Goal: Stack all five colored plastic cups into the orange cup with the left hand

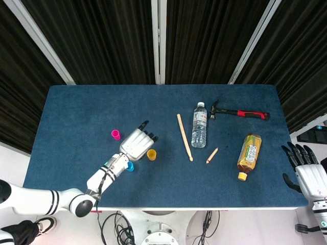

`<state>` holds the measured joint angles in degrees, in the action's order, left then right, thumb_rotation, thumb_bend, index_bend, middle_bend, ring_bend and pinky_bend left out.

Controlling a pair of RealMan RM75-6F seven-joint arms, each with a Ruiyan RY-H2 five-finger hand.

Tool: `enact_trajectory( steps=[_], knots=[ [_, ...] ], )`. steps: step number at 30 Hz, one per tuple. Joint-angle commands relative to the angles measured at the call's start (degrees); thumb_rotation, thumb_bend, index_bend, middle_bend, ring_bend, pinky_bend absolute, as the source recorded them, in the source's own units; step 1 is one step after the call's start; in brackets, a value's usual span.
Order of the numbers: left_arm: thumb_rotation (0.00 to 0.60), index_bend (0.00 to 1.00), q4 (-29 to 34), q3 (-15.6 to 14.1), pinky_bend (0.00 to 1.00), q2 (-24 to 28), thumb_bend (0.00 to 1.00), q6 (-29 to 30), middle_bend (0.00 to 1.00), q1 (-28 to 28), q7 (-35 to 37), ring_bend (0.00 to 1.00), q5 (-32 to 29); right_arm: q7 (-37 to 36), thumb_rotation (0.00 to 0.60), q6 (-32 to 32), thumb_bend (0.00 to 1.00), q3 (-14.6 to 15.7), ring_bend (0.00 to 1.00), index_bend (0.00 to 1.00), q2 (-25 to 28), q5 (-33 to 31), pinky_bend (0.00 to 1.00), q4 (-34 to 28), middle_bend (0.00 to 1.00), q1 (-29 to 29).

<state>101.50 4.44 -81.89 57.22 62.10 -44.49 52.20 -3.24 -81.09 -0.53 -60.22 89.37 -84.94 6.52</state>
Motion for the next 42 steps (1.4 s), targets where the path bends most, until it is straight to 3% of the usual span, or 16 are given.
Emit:
enact_trajectory(
  steps=[1, 12, 27, 42],
  knots=[
    [0.6, 0.31, -1.1, -0.6, 0.1, -2.4, 0.21, -0.5, 0.35, 0.4, -0.7, 0.41, 0.9, -0.2, 0.6, -0.2, 0.33, 0.1, 0.0, 0.0, 0.0, 0.0, 0.0, 0.3, 0.0, -0.2],
    [0.6, 0.3, -7.9, -0.9, 0.09, -8.1, 0.21, -2.9, 0.33, 0.9, -0.6, 0.39, -0.4, -1.6, 0.6, -0.6, 0.33, 0.1, 0.0, 0.0, 0.3, 0.0, 0.0, 1.2, 0.0, -0.5],
    [0.6, 0.3, -13.3, -1.8, 0.09, -10.1, 0.21, -5.1, 0.32, 0.3, 0.2, 0.38, -1.4, -2.0, 0.6, 0.5, 0.33, 0.0, 0.0, 0.0, 0.2, -0.7, 0.0, 1.7, 0.0, -0.2],
    [0.6, 0.38, -17.2, -1.7, 0.15, -12.2, 0.21, -7.9, 0.38, -0.3, 4.8, 0.44, 2.1, -2.1, 0.6, 1.0, 0.33, 0.1, 0.0, 0.0, 0.1, -1.4, 0.0, 2.4, 0.0, -0.5]
  ],
)
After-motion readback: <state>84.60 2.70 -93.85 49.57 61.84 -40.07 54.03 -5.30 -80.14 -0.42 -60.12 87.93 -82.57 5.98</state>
